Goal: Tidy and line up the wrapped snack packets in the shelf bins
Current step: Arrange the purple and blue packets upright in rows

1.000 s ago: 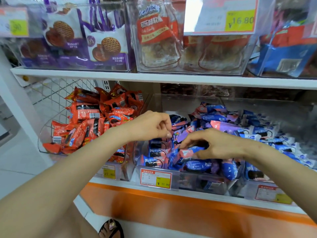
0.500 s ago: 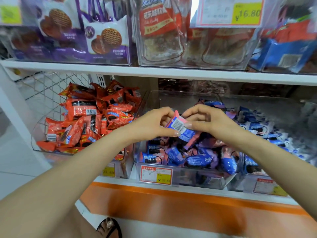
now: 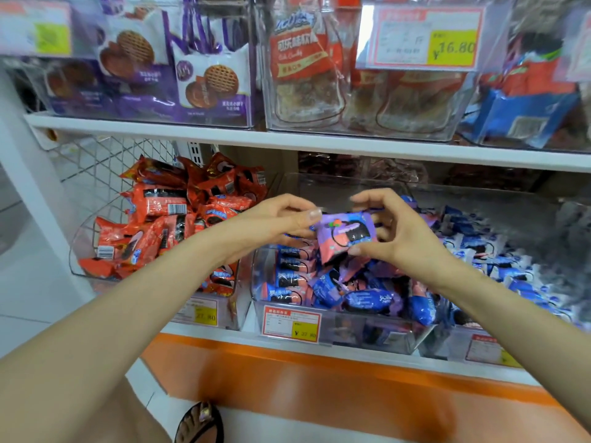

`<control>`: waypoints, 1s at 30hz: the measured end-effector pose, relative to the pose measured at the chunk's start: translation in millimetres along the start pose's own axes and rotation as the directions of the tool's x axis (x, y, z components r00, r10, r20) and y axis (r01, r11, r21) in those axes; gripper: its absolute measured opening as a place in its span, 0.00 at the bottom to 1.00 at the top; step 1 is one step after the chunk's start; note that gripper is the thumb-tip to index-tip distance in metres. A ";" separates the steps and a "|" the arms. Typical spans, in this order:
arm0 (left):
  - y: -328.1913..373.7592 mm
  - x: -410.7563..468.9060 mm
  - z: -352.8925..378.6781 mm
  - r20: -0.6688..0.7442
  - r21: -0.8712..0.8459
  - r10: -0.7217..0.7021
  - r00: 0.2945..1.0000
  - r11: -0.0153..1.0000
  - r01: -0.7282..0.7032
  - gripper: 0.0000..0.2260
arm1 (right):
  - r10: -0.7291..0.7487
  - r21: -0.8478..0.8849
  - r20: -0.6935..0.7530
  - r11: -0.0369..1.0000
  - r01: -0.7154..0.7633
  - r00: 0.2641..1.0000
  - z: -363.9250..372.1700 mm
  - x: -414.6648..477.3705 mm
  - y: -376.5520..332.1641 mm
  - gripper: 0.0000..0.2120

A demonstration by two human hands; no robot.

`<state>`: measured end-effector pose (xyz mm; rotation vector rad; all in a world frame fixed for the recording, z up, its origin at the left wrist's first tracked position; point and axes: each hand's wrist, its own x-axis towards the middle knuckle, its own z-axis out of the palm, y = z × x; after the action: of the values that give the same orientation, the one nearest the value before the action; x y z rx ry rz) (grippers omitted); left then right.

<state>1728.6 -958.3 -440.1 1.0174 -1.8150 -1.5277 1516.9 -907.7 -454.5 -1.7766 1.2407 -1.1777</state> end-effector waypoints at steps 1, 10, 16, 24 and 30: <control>-1.9 1.2 3.1 -0.027 0.008 -0.002 1.000 1.000 0.002 0.17 | -0.027 -0.051 -0.010 0.998 0.026 1.000 1.4 -0.7 -0.6 0.33; 0.4 12.4 16.5 -0.086 -0.011 0.118 0.989 0.993 -0.119 0.16 | 0.030 0.113 -0.111 0.993 -0.017 0.993 9.1 2.0 -6.4 0.37; 0.2 13.3 15.8 -0.118 0.006 0.192 0.974 0.981 -0.193 0.17 | 0.177 0.173 -0.042 0.971 -0.167 0.983 13.8 3.6 -7.9 0.13; 4.2 2.1 0.6 0.025 0.691 0.324 0.946 0.678 -0.251 0.17 | 0.179 -0.097 0.046 0.980 -0.174 0.983 20.1 8.2 -1.7 0.13; 5.4 -0.1 -4.5 0.187 0.954 -0.035 0.982 0.243 -0.174 0.19 | 0.125 -0.319 0.137 0.945 -0.076 0.983 19.9 2.2 3.9 0.11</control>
<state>1731.2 -960.4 -433.9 1.2585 -2.9780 -0.1657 1534.3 -910.7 -464.7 -1.9627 1.4677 -0.8000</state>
